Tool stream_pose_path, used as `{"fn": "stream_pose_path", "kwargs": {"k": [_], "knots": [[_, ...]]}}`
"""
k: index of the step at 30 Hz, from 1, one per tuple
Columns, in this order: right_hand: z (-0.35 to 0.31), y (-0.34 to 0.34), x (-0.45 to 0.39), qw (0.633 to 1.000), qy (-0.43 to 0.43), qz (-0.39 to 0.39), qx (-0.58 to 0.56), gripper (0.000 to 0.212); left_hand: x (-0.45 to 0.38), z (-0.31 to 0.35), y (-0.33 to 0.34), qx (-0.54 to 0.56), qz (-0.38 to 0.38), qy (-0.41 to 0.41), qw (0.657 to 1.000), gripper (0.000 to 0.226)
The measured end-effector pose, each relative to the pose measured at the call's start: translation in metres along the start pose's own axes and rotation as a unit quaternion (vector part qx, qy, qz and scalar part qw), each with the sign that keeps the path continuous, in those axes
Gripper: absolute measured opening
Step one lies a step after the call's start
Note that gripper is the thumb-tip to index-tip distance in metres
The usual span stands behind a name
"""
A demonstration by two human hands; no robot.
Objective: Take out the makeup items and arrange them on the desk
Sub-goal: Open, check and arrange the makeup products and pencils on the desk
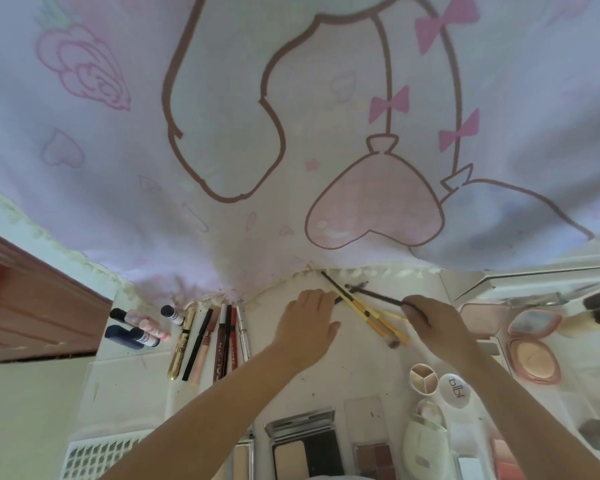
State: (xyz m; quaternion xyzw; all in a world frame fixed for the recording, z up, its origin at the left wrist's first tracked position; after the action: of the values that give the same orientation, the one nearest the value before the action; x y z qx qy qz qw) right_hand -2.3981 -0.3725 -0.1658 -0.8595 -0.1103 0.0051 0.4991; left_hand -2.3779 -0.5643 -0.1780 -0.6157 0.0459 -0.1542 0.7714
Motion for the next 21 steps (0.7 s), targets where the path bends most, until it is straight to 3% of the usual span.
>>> {"fn": "stream_pose_path", "kwargs": {"k": [4,7,10,13,16,21], "knots": [[-0.031,-0.008,0.017,0.995,-0.030,-0.076,-0.055,0.020,0.012,0.019,-0.007,0.013,0.089,0.076,0.993,0.041],[-0.044,-0.007,0.028,0.990,-0.043,-0.120,-0.061,0.018,0.030,0.017,-0.016,-0.005,0.163,0.097,0.982,0.020],[-0.055,0.002,0.039,0.983,-0.053,-0.171,-0.048,0.017,0.047,0.011,-0.025,-0.021,0.216,0.119,0.969,0.017],[-0.065,0.007,0.047,0.976,-0.063,-0.204,-0.042,0.018,0.057,0.004,-0.025,-0.034,0.141,0.161,0.976,0.029],[-0.070,0.007,0.051,0.966,-0.096,-0.239,-0.011,0.024,0.067,0.006,-0.027,-0.066,0.020,0.182,0.981,0.035],[-0.071,-0.004,0.053,0.965,-0.125,-0.232,0.014,0.025,0.067,0.005,-0.029,-0.042,-0.063,0.120,0.990,0.036]]}}
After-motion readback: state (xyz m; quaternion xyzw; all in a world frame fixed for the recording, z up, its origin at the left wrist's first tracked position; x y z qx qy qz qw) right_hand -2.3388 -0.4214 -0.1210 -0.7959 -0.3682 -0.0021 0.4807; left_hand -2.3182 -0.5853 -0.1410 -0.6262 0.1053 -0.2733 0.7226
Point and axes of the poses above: each hand's wrist, its own x-axis away from the middle knuckle, its own y-axis out of the palm, z = x × y, the point moved 4 cm from there along -x, towards the middle knuckle, and after that the axes turned 3 degrees about z, right-handed, at the moved point
